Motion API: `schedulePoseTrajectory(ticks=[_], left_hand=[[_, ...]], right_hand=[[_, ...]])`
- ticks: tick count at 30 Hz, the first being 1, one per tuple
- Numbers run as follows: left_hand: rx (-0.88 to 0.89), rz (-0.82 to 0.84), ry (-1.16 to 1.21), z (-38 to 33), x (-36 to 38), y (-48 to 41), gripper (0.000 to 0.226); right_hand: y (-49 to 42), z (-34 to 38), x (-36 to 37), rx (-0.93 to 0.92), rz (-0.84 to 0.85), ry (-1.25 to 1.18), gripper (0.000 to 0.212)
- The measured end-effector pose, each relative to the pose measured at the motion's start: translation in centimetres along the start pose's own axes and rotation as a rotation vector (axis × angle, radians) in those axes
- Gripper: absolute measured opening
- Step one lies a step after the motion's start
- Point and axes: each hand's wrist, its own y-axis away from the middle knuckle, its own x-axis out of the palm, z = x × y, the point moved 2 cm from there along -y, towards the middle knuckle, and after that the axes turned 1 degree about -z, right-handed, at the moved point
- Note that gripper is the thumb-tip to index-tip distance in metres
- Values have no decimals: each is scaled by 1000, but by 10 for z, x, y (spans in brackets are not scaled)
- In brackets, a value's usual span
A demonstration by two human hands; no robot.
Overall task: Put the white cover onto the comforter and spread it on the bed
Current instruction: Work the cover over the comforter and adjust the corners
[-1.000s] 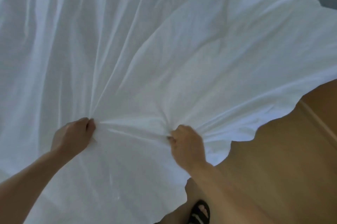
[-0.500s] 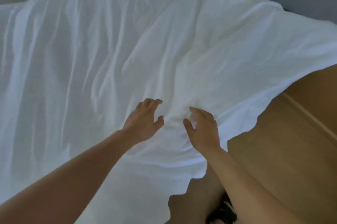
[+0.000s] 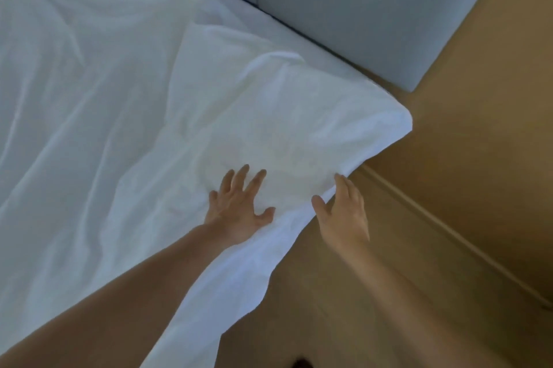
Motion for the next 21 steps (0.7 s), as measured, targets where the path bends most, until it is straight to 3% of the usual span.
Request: schedulePoseTrajectory(ticks=[10,13,15,17,21], left_hand=[[-166,-37,77,-28,-29,-143,93],[-206,25,63,-29,-18,-167,99],[-223,51,0,-26,-7,-171,100],[-242,44,-34,-25,0,-171,97],[-311,74,-6,-36,5,-168,90]], right_hand=[[-185,-13,-99,7,-196,164,84],[-235,-32,-108,79,-82,274,108],[-252,-44,-102,129,106,332,118],[-252,-56,-89,167,313,198,110],[-240,-63,-73,83,411,33,59]])
